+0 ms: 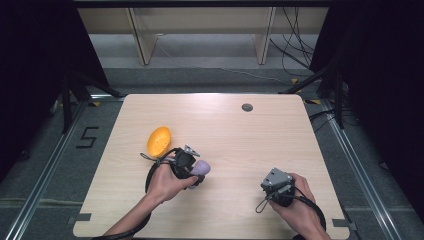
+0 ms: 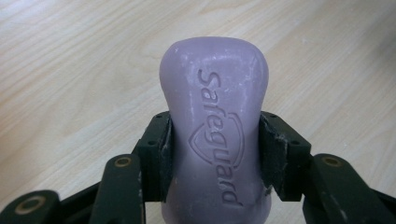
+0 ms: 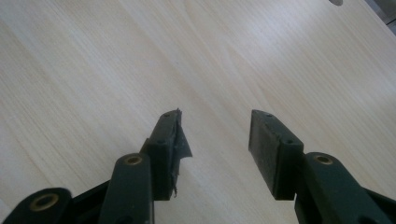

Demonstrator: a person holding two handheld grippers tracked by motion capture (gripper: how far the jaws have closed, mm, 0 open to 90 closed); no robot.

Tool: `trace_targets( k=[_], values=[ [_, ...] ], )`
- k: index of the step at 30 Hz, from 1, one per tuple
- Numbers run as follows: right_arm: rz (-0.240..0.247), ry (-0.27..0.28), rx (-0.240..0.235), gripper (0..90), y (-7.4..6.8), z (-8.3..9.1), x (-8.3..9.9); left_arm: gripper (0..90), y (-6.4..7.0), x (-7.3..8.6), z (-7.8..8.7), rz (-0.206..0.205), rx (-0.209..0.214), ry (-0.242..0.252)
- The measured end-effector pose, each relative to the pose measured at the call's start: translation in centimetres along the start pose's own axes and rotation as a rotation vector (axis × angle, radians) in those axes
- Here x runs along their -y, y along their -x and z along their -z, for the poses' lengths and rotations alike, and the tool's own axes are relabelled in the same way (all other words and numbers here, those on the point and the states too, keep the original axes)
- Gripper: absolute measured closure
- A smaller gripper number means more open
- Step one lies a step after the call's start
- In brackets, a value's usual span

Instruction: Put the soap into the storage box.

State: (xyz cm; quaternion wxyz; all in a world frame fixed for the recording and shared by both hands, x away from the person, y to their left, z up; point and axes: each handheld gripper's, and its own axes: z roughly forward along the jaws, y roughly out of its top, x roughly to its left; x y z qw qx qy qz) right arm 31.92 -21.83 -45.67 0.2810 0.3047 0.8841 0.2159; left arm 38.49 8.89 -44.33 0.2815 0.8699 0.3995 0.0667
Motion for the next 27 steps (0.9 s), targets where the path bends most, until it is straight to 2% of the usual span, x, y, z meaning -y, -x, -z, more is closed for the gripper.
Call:
trace_targets(
  k=[3,4,5,7,13,16,24,27],
  values=[
    [0.001,0.0,-0.002,54.7,0.0,0.0,0.0,49.1,-0.2,0.0,0.2,0.015,-0.014,0.006],
    [0.005,0.001,-0.002,54.7,0.0,0.0,0.0,49.1,-0.4,-0.1,0.4,0.017,-0.017,-0.007],
    [0.005,0.001,-0.007,54.7,0.0,0.0,0.0,49.1,-0.5,0.0,0.4,0.024,-0.027,0.011],
    [0.001,0.001,-0.001,54.7,0.0,0.0,0.0,49.1,-0.8,-0.1,0.6,0.024,-0.032,0.0],
    [0.0,0.001,-0.001,54.7,0.0,0.0,0.0,49.1,-1.5,0.0,1.1,0.062,-0.063,0.008],
    [0.0,0.001,-0.001,54.7,0.0,0.0,0.0,49.1,-1.9,0.0,1.4,0.086,-0.065,0.01],
    [0.001,0.0,-0.002,54.7,0.0,0.0,0.0,49.1,-2.7,0.1,2.1,0.112,-0.099,0.021],
    [0.01,0.005,-0.002,54.7,0.0,0.0,0.0,49.1,-3.0,0.1,2.3,0.12,-0.098,0.026]
  ],
)
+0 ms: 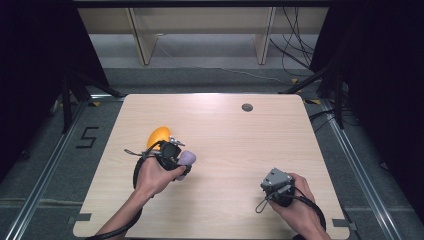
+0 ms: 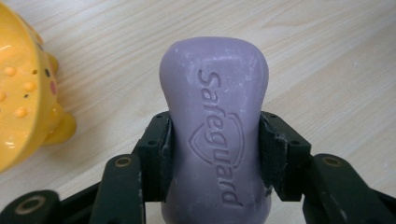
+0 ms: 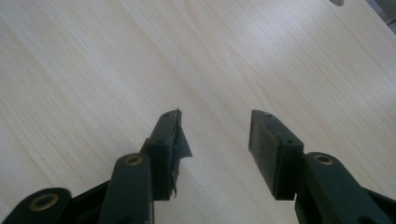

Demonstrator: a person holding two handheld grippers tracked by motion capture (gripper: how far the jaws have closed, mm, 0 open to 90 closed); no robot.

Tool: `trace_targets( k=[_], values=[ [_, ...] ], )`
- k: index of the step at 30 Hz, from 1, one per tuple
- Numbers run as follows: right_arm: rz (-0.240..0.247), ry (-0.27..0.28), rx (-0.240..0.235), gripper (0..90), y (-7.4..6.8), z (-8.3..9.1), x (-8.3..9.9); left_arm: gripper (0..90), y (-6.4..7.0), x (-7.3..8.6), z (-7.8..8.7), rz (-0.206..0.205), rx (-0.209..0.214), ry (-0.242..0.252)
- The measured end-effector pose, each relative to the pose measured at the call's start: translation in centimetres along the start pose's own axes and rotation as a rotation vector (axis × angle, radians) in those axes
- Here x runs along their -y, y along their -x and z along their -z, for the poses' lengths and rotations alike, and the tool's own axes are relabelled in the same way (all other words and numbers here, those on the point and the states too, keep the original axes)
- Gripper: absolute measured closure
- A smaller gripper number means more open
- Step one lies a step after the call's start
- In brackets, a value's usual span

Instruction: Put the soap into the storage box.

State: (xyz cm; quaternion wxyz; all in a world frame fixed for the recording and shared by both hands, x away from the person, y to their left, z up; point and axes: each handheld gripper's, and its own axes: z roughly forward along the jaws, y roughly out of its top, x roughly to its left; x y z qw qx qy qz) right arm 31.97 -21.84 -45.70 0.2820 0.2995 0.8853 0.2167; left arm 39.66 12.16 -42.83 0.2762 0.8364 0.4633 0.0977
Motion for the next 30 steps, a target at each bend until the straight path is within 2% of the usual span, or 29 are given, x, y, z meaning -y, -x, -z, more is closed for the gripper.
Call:
trace_targets(
  k=[4,8,9,10,12,14,27,28,29,30],
  values=[
    [-0.006,-0.003,0.0,54.7,0.0,0.0,0.0,49.1,-0.4,0.0,0.3,0.012,-0.018,0.01],
    [-0.006,-0.003,-0.001,54.7,0.0,0.0,0.0,49.1,-1.0,-0.1,0.7,0.025,-0.006,0.001],
    [0.001,-0.001,-0.002,54.7,0.0,0.0,0.0,49.1,-1.0,-0.1,0.8,0.032,-0.033,0.01],
    [0.0,-0.001,-0.003,54.7,0.0,0.0,0.0,49.1,-1.2,-0.2,0.8,0.03,-0.015,0.005],
    [0.0,-0.001,-0.004,54.7,0.0,0.0,0.0,49.1,-1.2,-0.1,0.9,0.038,-0.031,0.023],
    [0.001,-0.001,-0.002,54.7,0.0,0.0,0.0,49.1,-1.4,-0.2,1.0,0.041,-0.024,0.022],
    [-0.007,-0.004,-0.001,54.7,0.0,0.0,0.0,49.1,-2.5,-0.4,1.9,0.069,-0.052,0.045],
    [-0.009,-0.004,-0.002,54.7,0.0,0.0,0.0,49.1,-2.6,-0.4,1.9,0.072,-0.056,0.06],
    [-0.008,-0.004,-0.002,54.6,0.0,0.0,0.0,49.1,-2.7,-0.5,2.0,0.075,-0.056,0.044],
    [-0.008,-0.004,-0.001,54.6,0.0,0.0,0.0,49.1,-2.9,-0.5,2.1,0.075,-0.053,0.057]
  ],
)
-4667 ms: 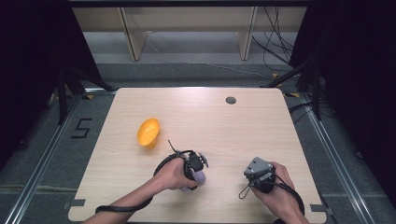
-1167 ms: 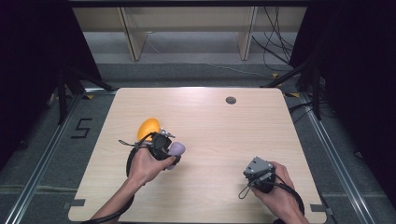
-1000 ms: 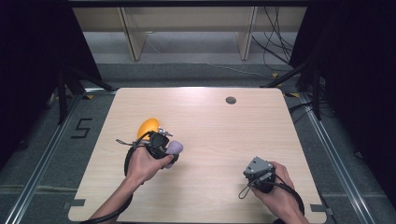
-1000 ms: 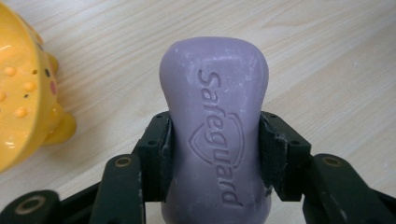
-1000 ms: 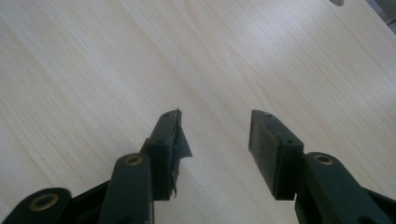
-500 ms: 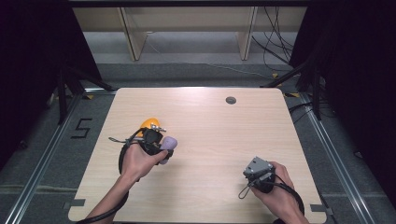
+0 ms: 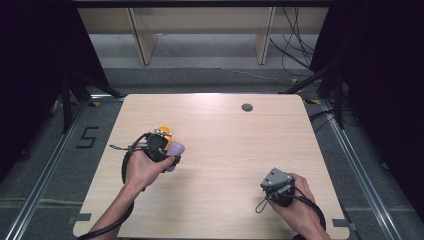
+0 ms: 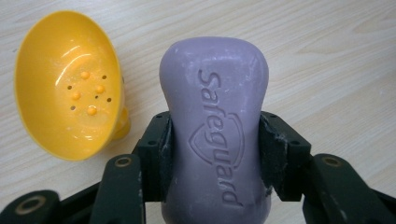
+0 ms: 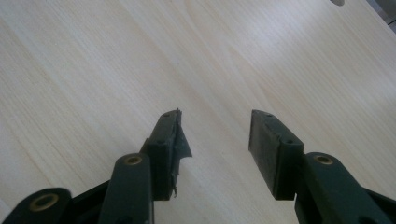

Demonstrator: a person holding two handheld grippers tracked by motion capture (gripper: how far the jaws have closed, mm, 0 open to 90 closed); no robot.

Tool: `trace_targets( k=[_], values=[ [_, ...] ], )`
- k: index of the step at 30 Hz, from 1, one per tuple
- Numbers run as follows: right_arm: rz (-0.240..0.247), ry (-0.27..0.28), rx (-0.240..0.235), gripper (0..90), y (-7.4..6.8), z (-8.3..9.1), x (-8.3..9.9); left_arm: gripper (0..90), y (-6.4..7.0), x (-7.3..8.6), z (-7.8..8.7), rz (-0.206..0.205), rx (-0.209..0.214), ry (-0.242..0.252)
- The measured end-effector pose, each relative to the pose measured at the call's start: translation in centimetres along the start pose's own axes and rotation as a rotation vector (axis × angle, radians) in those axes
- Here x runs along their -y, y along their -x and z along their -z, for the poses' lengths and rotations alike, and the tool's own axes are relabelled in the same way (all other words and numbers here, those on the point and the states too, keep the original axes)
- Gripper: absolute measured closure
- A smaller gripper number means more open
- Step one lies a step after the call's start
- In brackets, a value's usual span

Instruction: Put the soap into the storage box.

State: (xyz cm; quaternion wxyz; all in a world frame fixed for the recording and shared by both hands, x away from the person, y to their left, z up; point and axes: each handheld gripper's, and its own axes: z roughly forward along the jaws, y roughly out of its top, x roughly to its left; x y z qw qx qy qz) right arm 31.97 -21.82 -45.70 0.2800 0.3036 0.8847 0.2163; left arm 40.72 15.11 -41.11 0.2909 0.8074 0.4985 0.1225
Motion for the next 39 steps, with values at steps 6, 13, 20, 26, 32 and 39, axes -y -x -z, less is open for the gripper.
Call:
trace_targets(
  k=[6,13,20,26,32,39],
  values=[
    [0.01,0.003,0.004,54.7,0.1,-0.1,0.0,49.1,-0.6,-0.2,0.3,0.013,-0.012,0.002],
    [0.01,0.002,0.0,54.6,0.1,0.0,0.0,49.1,-1.0,-0.3,0.4,0.036,-0.031,0.014],
    [0.015,0.004,0.004,54.6,0.0,0.0,0.0,49.2,-1.5,-0.5,0.4,0.054,-0.042,0.014],
    [0.013,0.004,0.004,54.6,0.0,0.0,0.0,49.1,-2.0,-0.7,0.6,0.065,-0.047,0.009],
    [0.009,0.003,0.0,54.6,0.0,0.0,0.0,49.1,-2.4,-0.9,0.8,0.078,-0.059,0.011],
    [0.009,0.002,0.0,54.6,0.0,0.0,0.0,49.1,-2.9,-1.2,0.9,0.105,-0.07,0.02]
  ],
)
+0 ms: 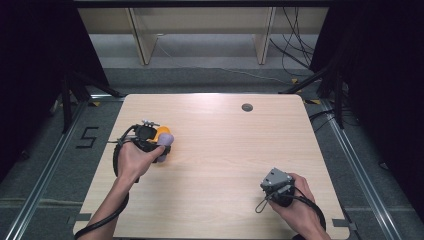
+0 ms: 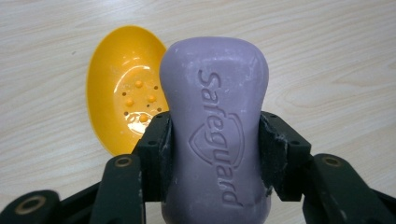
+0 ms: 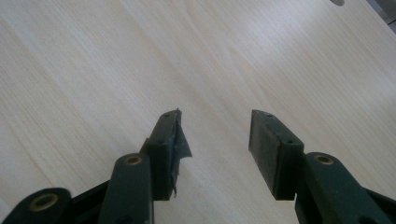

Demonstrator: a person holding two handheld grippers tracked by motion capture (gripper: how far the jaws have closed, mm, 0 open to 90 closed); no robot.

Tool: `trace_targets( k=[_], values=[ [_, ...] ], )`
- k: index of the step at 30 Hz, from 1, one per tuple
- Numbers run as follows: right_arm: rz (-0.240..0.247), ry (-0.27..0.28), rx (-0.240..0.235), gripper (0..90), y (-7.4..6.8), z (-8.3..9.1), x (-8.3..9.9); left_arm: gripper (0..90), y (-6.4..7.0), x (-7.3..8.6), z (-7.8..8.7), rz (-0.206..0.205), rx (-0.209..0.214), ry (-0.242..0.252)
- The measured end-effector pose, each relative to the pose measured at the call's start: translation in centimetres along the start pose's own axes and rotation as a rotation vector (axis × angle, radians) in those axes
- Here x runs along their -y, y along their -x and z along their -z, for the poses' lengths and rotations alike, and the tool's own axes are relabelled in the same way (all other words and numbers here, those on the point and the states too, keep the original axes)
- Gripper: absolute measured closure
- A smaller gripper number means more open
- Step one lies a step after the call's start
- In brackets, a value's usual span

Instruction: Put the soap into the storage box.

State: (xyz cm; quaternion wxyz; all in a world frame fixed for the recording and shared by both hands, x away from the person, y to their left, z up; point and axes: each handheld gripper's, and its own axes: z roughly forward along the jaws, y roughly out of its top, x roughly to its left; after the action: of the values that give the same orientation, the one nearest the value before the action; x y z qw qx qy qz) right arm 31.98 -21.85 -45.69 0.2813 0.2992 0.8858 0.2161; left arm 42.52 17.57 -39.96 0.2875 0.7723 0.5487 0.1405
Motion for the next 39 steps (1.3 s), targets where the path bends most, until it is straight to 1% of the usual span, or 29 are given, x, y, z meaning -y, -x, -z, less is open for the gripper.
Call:
trace_targets(
  k=[1,2,3,6,7,8,9,12,13,14,16,18,19,20,21,22,24,25,26,27,28,30,32,33,34,36,38,39],
  values=[
    [-0.005,-0.002,0.0,54.5,0.0,0.0,0.0,49.2,-0.1,0.0,0.0,-0.001,-0.005,0.007],
    [0.003,0.001,0.001,54.5,0.0,0.0,0.0,49.1,-0.2,-0.1,0.0,0.0,-0.005,-0.004],
    [0.006,0.002,0.003,54.5,0.0,0.0,0.0,49.2,-0.3,-0.2,0.0,-0.002,-0.006,-0.004],
    [0.003,0.001,0.0,54.5,0.0,0.0,0.0,49.2,-0.5,-0.3,-0.1,0.008,-0.007,-0.007],
    [0.004,0.001,0.0,54.5,0.0,0.0,0.0,49.1,-0.6,-0.3,-0.1,0.014,-0.015,0.002],
    [0.001,0.0,0.0,54.5,0.0,0.0,0.0,49.2,-0.6,-0.3,-0.1,0.019,-0.015,-0.008],
    [0.0,0.0,0.0,54.5,0.0,0.0,0.0,49.1,-0.7,-0.3,-0.2,0.019,-0.02,-0.001],
    [-0.001,0.0,0.001,54.5,0.0,0.0,0.0,49.2,-1.0,-0.5,-0.3,0.029,-0.026,-0.009],
    [-0.001,0.0,0.001,54.5,0.0,0.0,0.0,49.2,-1.2,-0.5,-0.3,0.021,-0.027,-0.008],
    [-0.006,-0.002,0.0,54.5,0.0,0.0,0.0,49.1,-1.2,-0.5,-0.4,0.033,-0.032,-0.006],
    [-0.001,0.0,0.0,54.5,0.0,0.0,0.0,49.1,-1.5,-0.6,-0.4,0.03,-0.032,-0.007],
    [-0.001,0.0,0.0,54.5,0.0,0.0,0.0,49.1,-1.6,-0.7,-0.5,0.043,-0.036,-0.005],
    [-0.001,0.001,0.001,54.5,0.0,0.0,0.0,49.1,-1.7,-0.8,-0.5,0.041,-0.035,-0.01],
    [0.002,0.002,0.004,54.5,0.0,0.0,0.0,49.1,-1.7,-0.8,-0.5,0.048,-0.042,-0.002],
    [0.003,0.002,0.003,54.5,0.0,0.0,0.0,49.2,-1.9,-0.8,-0.5,0.042,-0.039,-0.005],
    [0.003,0.002,0.003,54.5,0.0,0.0,0.0,49.1,-1.9,-0.9,-0.6,0.048,-0.043,0.001],
    [0.002,0.002,0.002,54.5,0.0,0.0,0.0,49.1,-2.0,-1.0,-0.5,0.046,-0.043,-0.013],
    [0.002,0.002,0.004,54.5,0.0,0.0,0.0,49.1,-2.0,-1.1,-0.6,0.051,-0.05,-0.008],
    [0.003,0.002,0.003,54.5,0.0,0.0,0.0,49.1,-2.1,-1.1,-0.6,0.047,-0.051,-0.003],
    [0.002,0.002,0.003,54.5,0.0,0.0,0.0,49.1,-2.2,-1.2,-0.7,0.052,-0.049,-0.007],
    [0.002,0.002,0.004,54.5,0.0,0.0,0.0,49.1,-2.3,-1.2,-0.7,0.047,-0.052,-0.009],
    [0.002,0.003,0.004,54.5,0.0,0.0,0.0,49.1,-2.3,-1.3,-0.8,0.06,-0.053,-0.002],
    [0.002,0.003,0.004,54.5,0.0,0.0,0.0,49.2,-2.4,-1.3,-0.8,0.058,-0.061,-0.003],
    [0.003,0.003,0.004,54.5,0.0,0.0,0.0,49.2,-2.4,-1.3,-0.9,0.062,-0.059,0.006],
    [0.003,0.003,0.004,54.5,0.0,0.0,0.0,49.2,-2.5,-1.4,-0.9,0.059,-0.061,-0.007],
    [0.002,0.003,0.002,54.5,0.0,0.0,0.0,49.1,-2.6,-1.4,-1.0,0.06,-0.069,-0.006],
    [0.002,0.003,0.002,54.5,0.0,0.0,0.0,49.1,-2.7,-1.4,-1.2,0.06,-0.068,-0.009],
    [0.002,0.003,0.002,54.5,0.0,0.0,0.0,49.1,-2.7,-1.4,-1.2,0.067,-0.077,-0.003]
  ],
)
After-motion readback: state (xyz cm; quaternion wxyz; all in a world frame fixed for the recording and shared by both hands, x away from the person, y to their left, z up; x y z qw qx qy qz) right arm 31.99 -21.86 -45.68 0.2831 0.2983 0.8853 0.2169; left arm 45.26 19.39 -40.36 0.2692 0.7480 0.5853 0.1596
